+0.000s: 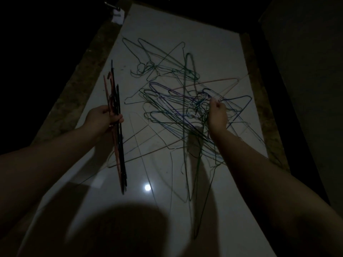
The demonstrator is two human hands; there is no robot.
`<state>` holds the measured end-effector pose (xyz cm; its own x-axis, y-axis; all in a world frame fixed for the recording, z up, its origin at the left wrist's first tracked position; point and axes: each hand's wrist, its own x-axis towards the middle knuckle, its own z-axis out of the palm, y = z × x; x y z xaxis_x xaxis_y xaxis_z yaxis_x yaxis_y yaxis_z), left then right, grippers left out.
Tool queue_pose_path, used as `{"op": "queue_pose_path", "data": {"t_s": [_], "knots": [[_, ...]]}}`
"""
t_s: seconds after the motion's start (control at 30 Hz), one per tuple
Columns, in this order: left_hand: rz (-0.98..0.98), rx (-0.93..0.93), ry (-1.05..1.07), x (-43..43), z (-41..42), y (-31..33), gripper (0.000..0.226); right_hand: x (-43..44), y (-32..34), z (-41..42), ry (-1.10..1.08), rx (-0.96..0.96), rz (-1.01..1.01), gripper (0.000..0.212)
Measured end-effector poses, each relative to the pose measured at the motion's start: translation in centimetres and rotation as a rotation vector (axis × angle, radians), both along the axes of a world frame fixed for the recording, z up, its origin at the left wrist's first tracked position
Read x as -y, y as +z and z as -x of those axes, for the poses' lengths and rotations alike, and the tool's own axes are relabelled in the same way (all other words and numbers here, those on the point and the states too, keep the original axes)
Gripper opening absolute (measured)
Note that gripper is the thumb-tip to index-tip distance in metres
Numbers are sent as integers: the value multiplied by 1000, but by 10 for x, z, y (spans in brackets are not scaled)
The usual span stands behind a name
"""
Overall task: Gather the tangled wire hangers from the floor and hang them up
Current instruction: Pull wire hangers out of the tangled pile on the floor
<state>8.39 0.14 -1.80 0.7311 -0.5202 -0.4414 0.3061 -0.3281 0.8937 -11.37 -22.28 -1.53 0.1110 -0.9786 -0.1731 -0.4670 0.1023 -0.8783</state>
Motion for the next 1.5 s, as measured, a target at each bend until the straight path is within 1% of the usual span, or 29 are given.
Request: {"op": "queue_pose_path", "data": {"t_s": [0.13, 0.27, 0.4, 0.47, 0.5, 0.53, 0.6, 0.67, 0.77, 0.83, 0.93, 1.03, 1.1, 1.2, 1.23, 1.3, 1.33, 1.4, 1.43, 1.5], "knots": [[-18, -2, 0, -2, -6, -5, 25, -1, -8, -9, 127, 60, -12, 48], [-9, -26, -8, -5, -12, -12, 23, 0, -19, -15, 137, 81, -50, 56], [-17, -19, -21, -10, -20, -18, 20, -2, -27, -17, 193, 99, -107, 55], [-23, -20, -10, -11, -22, -20, 24, -3, -32, -15, 222, 94, -114, 51], [-24, -23, -6, -11, -22, -21, 24, -3, -34, -14, 221, 91, -113, 46], [-25, -26, -5, -11, -22, -21, 22, -3, -37, -13, 205, 110, -111, 37], [-25, -35, -1, -11, -23, -22, 21, -1, -45, -11, 183, 123, -112, 7], [-29, -35, 2, -10, -25, -24, 25, 0, -50, -11, 179, 76, -102, 21], [-34, -28, -4, -7, -25, -26, 25, 0, -54, -10, 198, 1, -68, 28], [-31, -28, -6, -4, -23, -25, 18, 0, -56, -10, 215, -38, -29, 25], [-30, -19, -5, 0, -22, -25, 23, 2, -58, -11, 237, -98, 27, 15], [-30, -11, -13, 1, -23, -26, 24, 4, -61, -10, 239, -45, 69, 11], [-32, -10, -12, 1, -22, -26, 24, 6, -65, -8, 236, -6, 58, 17], [-27, -13, -10, 2, -21, -26, 16, 10, -75, -1, 240, 48, -21, 21], [-25, -14, -8, 3, -21, -25, 17, 11, -75, 1, 243, 60, -36, 23], [-19, -13, -4, 4, -19, -24, 23, 13, -76, 5, 269, 74, -66, 35], [-17, -10, -7, 4, -19, -23, 22, 13, -76, 7, 297, 77, -75, 44], [-23, -5, -18, 4, -18, -21, 17, 15, -76, 12, 383, 33, -41, 59], [-24, -6, -25, 4, -18, -21, 17, 15, -75, 14, 427, -16, -3, 63], [-25, -3, -39, 4, -19, -21, 17, 16, -75, 19, 507, -123, 97, 63]]}}
